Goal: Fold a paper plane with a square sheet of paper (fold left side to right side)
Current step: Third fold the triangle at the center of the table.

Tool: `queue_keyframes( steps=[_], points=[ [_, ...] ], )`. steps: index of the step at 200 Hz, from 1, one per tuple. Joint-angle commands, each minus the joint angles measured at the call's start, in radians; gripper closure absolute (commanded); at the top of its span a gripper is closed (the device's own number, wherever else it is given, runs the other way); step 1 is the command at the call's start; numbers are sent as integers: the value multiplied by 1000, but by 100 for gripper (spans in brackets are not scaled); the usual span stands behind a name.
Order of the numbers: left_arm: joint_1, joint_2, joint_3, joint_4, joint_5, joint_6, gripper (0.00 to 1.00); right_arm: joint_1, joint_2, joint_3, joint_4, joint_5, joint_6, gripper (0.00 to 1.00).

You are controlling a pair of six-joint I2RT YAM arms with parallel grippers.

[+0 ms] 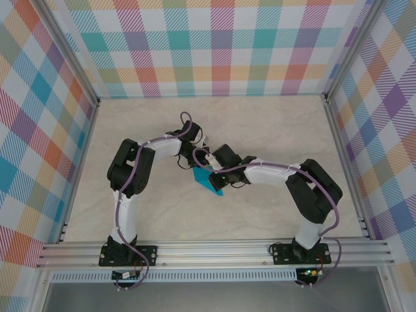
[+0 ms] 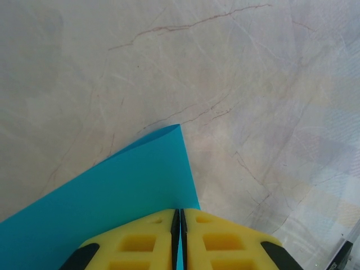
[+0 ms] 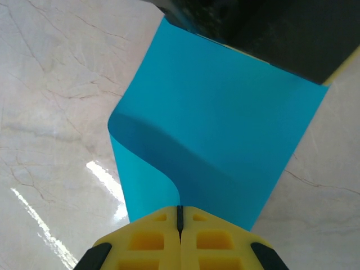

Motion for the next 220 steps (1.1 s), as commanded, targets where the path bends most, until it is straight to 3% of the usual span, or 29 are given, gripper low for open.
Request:
queue_keyframes(
  steps=[1,220],
  points=[
    [-15,36,8,-57,-37,16,88,-21,29,29,-46,-11,41,100],
    [-18,41,16,-65,-41,20,89,-61,111,89,-71,-54,57,100]
  ],
)
